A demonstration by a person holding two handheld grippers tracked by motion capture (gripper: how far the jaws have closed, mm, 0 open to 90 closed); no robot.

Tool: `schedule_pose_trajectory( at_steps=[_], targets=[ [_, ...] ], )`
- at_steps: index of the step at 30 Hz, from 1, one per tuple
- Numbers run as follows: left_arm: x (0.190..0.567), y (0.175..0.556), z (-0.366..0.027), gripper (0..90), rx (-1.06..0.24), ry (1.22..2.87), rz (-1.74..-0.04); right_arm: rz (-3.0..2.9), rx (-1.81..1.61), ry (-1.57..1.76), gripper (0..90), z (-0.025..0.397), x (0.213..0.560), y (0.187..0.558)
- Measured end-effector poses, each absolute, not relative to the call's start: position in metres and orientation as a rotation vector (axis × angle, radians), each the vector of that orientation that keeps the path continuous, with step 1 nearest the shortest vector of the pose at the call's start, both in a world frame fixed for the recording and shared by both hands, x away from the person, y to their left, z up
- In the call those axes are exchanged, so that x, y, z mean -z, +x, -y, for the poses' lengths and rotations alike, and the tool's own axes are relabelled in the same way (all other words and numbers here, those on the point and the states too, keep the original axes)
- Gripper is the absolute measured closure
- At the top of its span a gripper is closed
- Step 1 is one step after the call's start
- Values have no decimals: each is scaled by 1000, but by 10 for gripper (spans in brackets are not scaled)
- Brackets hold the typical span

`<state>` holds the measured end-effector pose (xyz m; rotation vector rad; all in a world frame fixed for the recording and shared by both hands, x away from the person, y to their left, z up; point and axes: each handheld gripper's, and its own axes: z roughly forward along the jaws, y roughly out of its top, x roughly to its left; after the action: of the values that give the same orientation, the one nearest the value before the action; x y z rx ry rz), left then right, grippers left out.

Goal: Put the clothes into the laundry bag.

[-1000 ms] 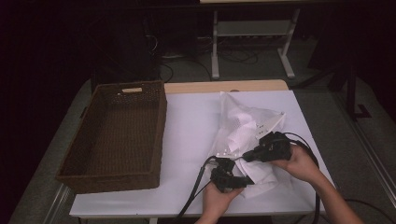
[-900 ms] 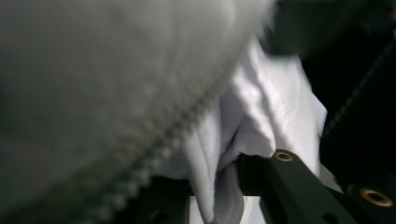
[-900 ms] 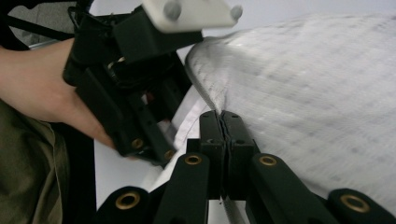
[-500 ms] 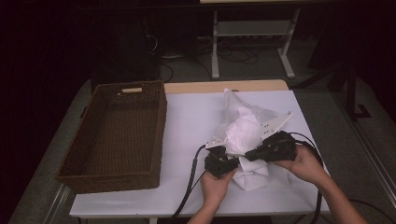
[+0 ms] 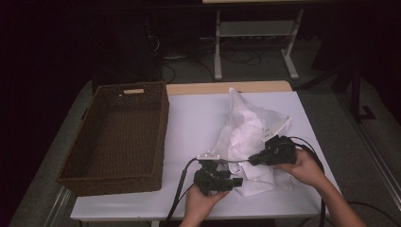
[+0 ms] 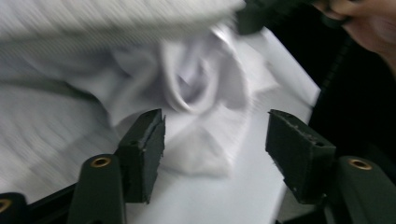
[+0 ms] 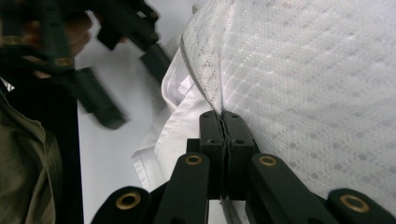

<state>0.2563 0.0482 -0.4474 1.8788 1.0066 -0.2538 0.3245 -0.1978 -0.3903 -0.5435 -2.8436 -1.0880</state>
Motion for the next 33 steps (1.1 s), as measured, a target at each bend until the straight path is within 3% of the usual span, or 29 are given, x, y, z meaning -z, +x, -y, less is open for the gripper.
schedule_pose_trajectory(
  at_steps=[4, 7, 13, 15, 17, 22, 30, 33],
  targets=[
    [453, 259, -20, 309, 332, 1916, -1016, 2851, 1073, -538, 880, 191, 392, 325],
    [463, 271, 4, 327, 400, 1909, -1047, 2869, 1064, -518, 880, 188, 391, 323],
    [470, 286, 11, 776, 227, 1864, -1095, 2847, 1123, -529, 880, 198, 383, 320],
    [465, 287, 6, 866, 209, 1820, -1095, 2855, 1135, -517, 880, 199, 381, 318],
    [455, 287, 1, 883, 177, 1800, -1063, 2860, 1145, -506, 880, 199, 378, 315],
    [452, 294, -10, 857, 172, 1812, -1083, 2864, 1167, -519, 880, 201, 374, 316],
    [449, 272, -29, 545, 177, 1905, -1070, 2872, 1092, -548, 879, 199, 387, 322],
    [445, 262, -44, 476, 129, 1926, -1071, 2873, 1091, -552, 879, 199, 387, 322]
  ],
)
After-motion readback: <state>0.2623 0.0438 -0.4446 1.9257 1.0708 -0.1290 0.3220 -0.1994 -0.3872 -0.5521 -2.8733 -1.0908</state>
